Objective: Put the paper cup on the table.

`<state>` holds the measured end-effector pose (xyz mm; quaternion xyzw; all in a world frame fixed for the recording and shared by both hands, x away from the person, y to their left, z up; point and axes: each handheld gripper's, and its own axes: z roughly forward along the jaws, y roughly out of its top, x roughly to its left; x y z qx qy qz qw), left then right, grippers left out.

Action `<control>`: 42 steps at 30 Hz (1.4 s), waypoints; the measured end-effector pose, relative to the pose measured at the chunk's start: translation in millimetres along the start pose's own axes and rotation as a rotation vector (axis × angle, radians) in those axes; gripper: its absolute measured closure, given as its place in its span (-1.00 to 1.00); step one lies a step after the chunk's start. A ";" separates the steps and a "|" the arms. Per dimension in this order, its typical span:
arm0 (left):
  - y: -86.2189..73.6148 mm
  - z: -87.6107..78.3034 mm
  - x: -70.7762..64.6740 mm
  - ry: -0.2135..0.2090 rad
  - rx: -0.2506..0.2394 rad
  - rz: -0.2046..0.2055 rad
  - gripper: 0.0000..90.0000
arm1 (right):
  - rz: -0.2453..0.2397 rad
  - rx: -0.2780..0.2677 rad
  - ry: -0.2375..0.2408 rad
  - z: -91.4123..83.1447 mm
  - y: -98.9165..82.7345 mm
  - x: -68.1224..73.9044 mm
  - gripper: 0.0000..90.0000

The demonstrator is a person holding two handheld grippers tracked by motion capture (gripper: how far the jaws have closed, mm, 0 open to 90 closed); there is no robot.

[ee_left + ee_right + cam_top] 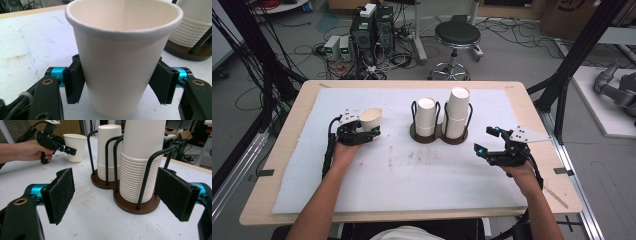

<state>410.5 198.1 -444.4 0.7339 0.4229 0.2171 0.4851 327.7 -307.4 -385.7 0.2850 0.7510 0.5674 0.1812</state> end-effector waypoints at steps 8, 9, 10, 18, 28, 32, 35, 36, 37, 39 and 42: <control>-0.6 -2.1 2.1 -0.011 0.019 -0.020 -0.30 | 0.002 -0.002 0.002 -0.4 0.1 0.1 -0.62; -0.6 -2.2 2.0 -0.011 0.022 -0.020 -0.31 | 0.004 0.000 0.004 -0.5 0.1 0.4 -0.62; -0.7 -2.3 1.6 -0.010 0.025 -0.024 -0.32 | 0.000 -0.003 0.002 -0.4 0.1 0.1 -0.62; -1.2 -1.9 -1.5 -0.012 0.063 -0.026 -0.42 | 0.006 -0.004 0.004 -1.4 0.2 -0.2 -0.62; -3.4 -13.3 -1.5 0.003 0.079 -0.030 -0.46 | 0.004 -0.005 0.000 -2.7 0.0 -0.8 -0.62; -4.3 -23.8 -1.0 0.020 0.081 -0.040 -0.46 | 0.006 -0.003 0.000 -3.4 -0.3 -1.0 -0.62; -5.8 -34.5 -1.5 0.029 0.064 -0.040 -0.46 | 0.010 0.005 -0.007 -3.7 -1.5 -2.2 -0.62; -6.6 -38.7 -1.5 0.025 0.063 -0.033 -0.46 | 0.008 0.007 -0.009 -3.7 -1.8 -2.6 -0.62; -7.9 -42.0 -1.7 0.025 0.055 -0.032 -0.46 | 0.009 0.009 -0.011 -3.7 -2.1 -2.8 -0.62; -10.9 -47.5 -1.9 0.020 0.048 -0.034 -0.46 | 0.011 0.012 -0.009 -3.3 -2.2 -2.8 -0.62; -13.5 -54.4 -2.2 0.010 0.049 -0.030 -0.46 | 0.009 0.014 -0.010 -2.1 -2.2 -2.5 -0.62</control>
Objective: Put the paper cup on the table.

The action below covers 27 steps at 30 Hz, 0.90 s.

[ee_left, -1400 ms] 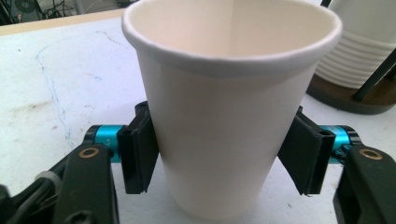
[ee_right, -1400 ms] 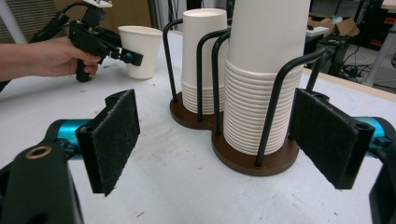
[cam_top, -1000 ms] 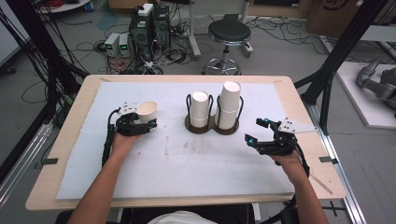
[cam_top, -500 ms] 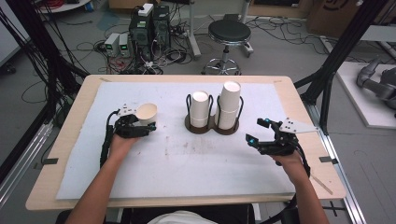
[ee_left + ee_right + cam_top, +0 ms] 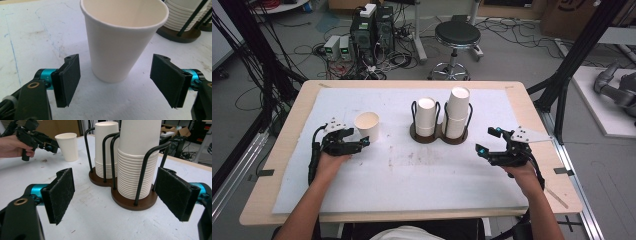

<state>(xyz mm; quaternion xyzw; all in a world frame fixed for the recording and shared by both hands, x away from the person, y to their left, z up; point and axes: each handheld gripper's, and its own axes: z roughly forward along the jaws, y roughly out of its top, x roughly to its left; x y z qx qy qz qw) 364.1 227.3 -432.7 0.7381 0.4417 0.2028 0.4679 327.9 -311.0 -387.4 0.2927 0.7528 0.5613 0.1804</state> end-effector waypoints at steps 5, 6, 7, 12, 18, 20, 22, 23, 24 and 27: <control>-0.9 -15.9 -1.2 -0.024 -0.062 0.006 -0.46 | -0.003 0.004 -0.002 0.7 -0.1 0.3 -0.62; -0.6 -20.1 -0.8 -0.026 -0.082 0.014 -0.46 | -0.004 0.004 -0.002 0.6 -0.2 0.1 -0.62; 0.1 -23.7 -0.4 -0.030 -0.107 0.011 -0.46 | -0.005 0.005 -0.003 0.5 -0.2 -0.1 -0.62; 3.8 -40.5 2.0 -0.071 -0.256 -0.006 -0.47 | -0.016 0.018 -0.031 0.4 -2.1 -1.5 -0.62; 5.1 -44.6 5.7 -0.100 -0.349 -0.034 -0.52 | -0.011 0.018 -0.065 -1.3 -3.4 -4.0 -0.62; 6.4 -44.1 4.7 -0.110 -0.353 -0.021 -0.52 | -0.010 0.023 -0.078 -2.9 -4.3 -4.9 -0.62; 7.8 -43.1 3.2 -0.118 -0.350 -0.005 -0.52 | -0.012 0.032 -0.097 -4.0 -6.1 -6.4 -0.62; 8.5 -42.3 2.7 -0.124 -0.351 -0.004 -0.52 | -0.009 0.036 -0.108 -4.3 -7.1 -7.0 -0.62; 9.2 -41.9 2.5 -0.125 -0.352 -0.002 -0.52 | -0.013 0.036 -0.118 -4.5 -8.0 -8.2 -0.62; 10.8 -42.9 2.0 -0.123 -0.357 0.007 -0.54 | -0.008 0.041 -0.141 -7.1 -9.6 -10.0 -0.62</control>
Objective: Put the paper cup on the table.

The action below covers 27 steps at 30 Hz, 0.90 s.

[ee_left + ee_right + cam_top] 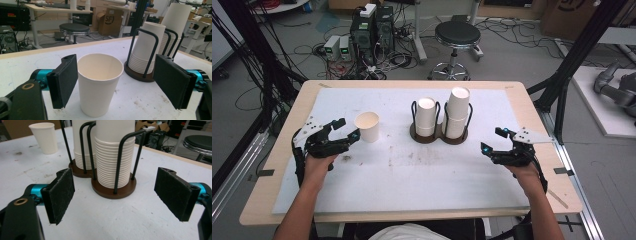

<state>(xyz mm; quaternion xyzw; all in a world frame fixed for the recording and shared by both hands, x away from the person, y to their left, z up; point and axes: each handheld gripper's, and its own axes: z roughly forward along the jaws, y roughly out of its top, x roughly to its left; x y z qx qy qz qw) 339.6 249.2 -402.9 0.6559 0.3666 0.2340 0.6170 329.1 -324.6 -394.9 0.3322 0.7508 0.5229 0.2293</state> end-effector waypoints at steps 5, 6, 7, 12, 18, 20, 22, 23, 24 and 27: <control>1.6 -3.6 0.2 0.007 -0.009 0.005 -0.54 | 0.005 -0.003 -0.034 -3.8 -2.4 -2.1 -0.62; 1.5 -4.6 0.0 0.007 -0.008 0.006 -0.54 | 0.005 -0.004 -0.039 -4.3 -2.8 -2.5 -0.62; 1.5 -4.9 -0.2 0.007 -0.009 0.007 -0.54 | 0.004 -0.005 -0.044 -4.7 -3.2 -2.8 -0.62; 0.6 -4.7 -2.4 0.000 -0.008 0.017 -0.54 | 0.005 -0.002 -0.054 -4.5 -3.2 -2.4 -0.62; -0.4 -6.2 -4.3 -0.007 -0.006 0.021 -0.54 | -0.005 0.014 -0.052 -3.7 -3.1 1.2 -0.62; -0.4 -6.8 -4.5 -0.007 -0.010 0.021 -0.54 | -0.008 0.012 -0.049 -4.4 -2.4 2.6 -0.62; -0.7 -6.7 -4.1 -0.006 -0.009 0.016 -0.54 | -0.005 0.009 -0.049 -4.4 -1.7 3.1 -0.62; -0.8 -6.7 -4.0 -0.006 -0.007 0.017 -0.54 | -0.004 0.009 -0.047 -4.2 -1.7 3.2 -0.62; -0.9 -6.7 -3.7 -0.006 -0.006 0.019 -0.54 | -0.004 0.012 -0.048 -4.1 -1.8 3.2 -0.62; -0.8 -5.4 -2.9 -0.005 -0.009 0.014 -0.54 | -0.003 0.015 -0.046 -3.7 -2.5 3.3 -0.62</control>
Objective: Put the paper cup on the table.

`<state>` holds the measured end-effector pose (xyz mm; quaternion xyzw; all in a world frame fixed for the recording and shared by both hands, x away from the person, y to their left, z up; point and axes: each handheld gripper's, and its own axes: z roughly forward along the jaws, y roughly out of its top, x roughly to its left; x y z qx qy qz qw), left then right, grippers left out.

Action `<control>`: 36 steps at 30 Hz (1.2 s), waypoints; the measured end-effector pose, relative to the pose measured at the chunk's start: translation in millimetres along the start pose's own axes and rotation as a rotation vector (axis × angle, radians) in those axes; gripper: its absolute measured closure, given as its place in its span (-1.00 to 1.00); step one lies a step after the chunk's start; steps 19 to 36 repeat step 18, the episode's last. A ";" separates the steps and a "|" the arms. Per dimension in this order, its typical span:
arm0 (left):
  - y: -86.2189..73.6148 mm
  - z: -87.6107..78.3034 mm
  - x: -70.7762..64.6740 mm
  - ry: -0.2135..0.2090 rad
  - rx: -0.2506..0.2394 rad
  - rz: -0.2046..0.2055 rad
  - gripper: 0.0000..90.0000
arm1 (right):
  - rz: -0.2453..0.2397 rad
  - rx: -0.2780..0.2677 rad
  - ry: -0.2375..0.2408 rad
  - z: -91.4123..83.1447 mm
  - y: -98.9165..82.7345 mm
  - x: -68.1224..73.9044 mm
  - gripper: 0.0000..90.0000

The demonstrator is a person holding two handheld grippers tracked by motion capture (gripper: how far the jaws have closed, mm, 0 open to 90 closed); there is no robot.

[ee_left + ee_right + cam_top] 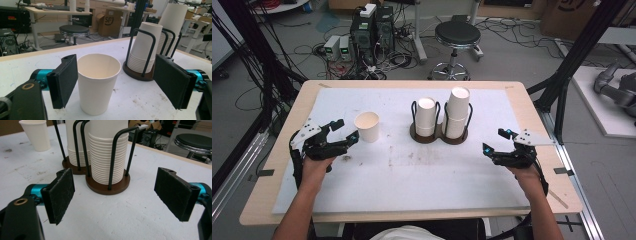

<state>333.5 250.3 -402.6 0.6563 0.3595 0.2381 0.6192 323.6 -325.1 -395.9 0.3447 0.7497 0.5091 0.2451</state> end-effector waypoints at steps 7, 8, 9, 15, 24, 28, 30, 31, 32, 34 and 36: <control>-1.6 6.1 -1.6 -0.013 0.015 0.001 -0.54 | 0.012 0.004 -0.012 -4.6 -3.1 -2.5 -0.62; -1.6 6.3 -1.4 -0.015 0.015 0.002 -0.54 | 0.011 0.003 -0.013 -5.0 -3.3 -3.1 -0.62; -1.8 6.3 -1.1 -0.013 0.016 0.002 -0.54 | 0.012 0.002 -0.015 -5.3 -3.6 -3.2 -0.62; -4.6 7.5 0.0 -0.013 0.027 -0.005 -0.54 | 0.012 0.013 -0.020 -4.6 -5.5 -5.6 -0.62; -5.8 6.7 0.6 -0.006 0.031 -0.008 -0.54 | 0.016 0.012 -0.019 -2.8 -5.4 -6.4 -0.62; -5.8 6.7 0.6 -0.006 0.031 -0.008 -0.54 | 0.016 0.012 -0.019 -2.8 -5.4 -6.4 -0.62; -5.8 6.7 0.6 -0.006 0.031 -0.008 -0.54 | 0.016 0.012 -0.019 -2.8 -5.4 -6.4 -0.62; -5.8 6.7 0.6 -0.006 0.031 -0.008 -0.54 | 0.016 0.012 -0.019 -2.8 -5.4 -6.4 -0.62; -5.8 6.7 0.6 -0.006 0.031 -0.008 -0.54 | 0.016 0.012 -0.019 -2.8 -5.4 -6.4 -0.62; -5.8 6.7 0.6 -0.006 0.031 -0.008 -0.54 | 0.016 0.012 -0.019 -2.8 -5.4 -6.4 -0.62; -5.8 6.7 0.6 -0.006 0.031 -0.008 -0.54 | 0.016 0.012 -0.019 -2.8 -5.4 -6.4 -0.62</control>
